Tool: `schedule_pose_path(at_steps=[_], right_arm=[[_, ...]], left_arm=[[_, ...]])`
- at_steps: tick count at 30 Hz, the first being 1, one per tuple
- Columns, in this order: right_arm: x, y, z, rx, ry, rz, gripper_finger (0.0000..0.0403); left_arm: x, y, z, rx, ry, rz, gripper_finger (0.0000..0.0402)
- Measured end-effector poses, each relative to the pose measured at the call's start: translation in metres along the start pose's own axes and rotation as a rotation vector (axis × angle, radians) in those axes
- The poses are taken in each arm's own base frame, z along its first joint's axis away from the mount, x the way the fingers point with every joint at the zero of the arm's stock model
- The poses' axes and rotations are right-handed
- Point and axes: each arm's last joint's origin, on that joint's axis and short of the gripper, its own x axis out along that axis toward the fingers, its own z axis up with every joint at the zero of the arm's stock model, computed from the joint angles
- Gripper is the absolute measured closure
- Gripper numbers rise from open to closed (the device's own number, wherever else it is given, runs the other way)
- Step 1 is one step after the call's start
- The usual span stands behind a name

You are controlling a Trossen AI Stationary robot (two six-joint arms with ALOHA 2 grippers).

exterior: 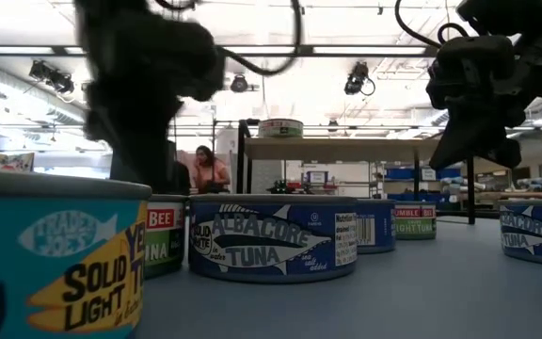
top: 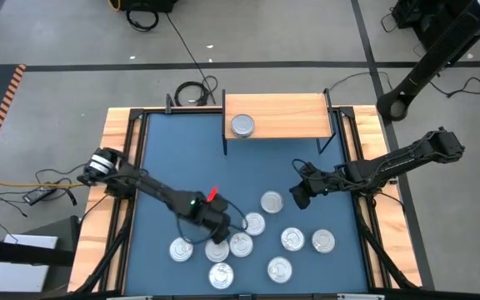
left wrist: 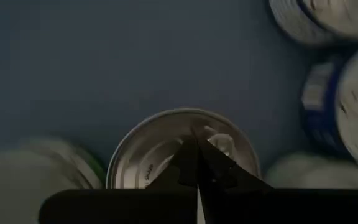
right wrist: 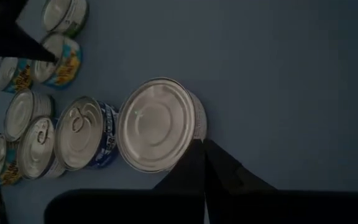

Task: Stack canned seafood by type on shelf
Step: Stack the green tuna can on top of the green tuna can on the shelf

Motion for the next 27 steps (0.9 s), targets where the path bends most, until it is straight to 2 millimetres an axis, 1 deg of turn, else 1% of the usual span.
schedule_pose_path(at_steps=[3,6,7,9,11,13,15,20,22,24,27], right_arm=[[0.0,0.005,0.002,0.009,0.0,0.061,0.0403],[-0.001,0.012,0.004,0.019,0.026,0.165,0.0403],[-0.001,0.014,0.004,0.024,0.038,0.195,0.0403],[-0.002,0.016,0.004,0.036,0.06,0.227,0.0403],[-0.002,0.017,0.005,0.051,0.063,0.243,0.0403],[-0.001,0.018,0.004,0.058,0.058,0.249,0.0403],[0.0,0.018,0.002,0.083,0.028,0.286,0.0403],[0.004,0.004,-0.012,0.237,-0.08,0.502,0.0403],[0.007,-0.007,-0.02,0.286,-0.088,0.503,0.0403],[0.01,-0.015,-0.025,0.311,-0.072,0.474,0.0403],[0.011,-0.014,-0.025,0.301,-0.062,0.458,0.0403]], left_arm=[[-0.022,0.0,0.001,-0.072,-0.045,-0.06,0.0401],[-0.044,-0.001,0.011,-0.152,-0.128,-0.165,0.0401],[-0.05,-0.001,0.018,-0.177,-0.167,-0.215,0.0401],[-0.061,-0.003,0.037,-0.213,-0.241,-0.352,0.0401],[-0.064,-0.004,0.057,-0.234,-0.291,-0.475,0.0401],[-0.059,-0.006,0.073,-0.247,-0.315,-0.571,0.0401],[-0.05,-0.005,0.086,-0.274,-0.314,-0.623,0.0401],[-0.027,0.0,0.107,-0.313,-0.329,-0.766,0.0401],[-0.016,0.004,0.108,-0.344,-0.342,-0.853,0.0401],[-0.004,0.014,0.105,-0.411,-0.348,-0.898,0.0401],[0.02,0.034,0.09,-0.541,-0.319,-0.854,0.0401]])
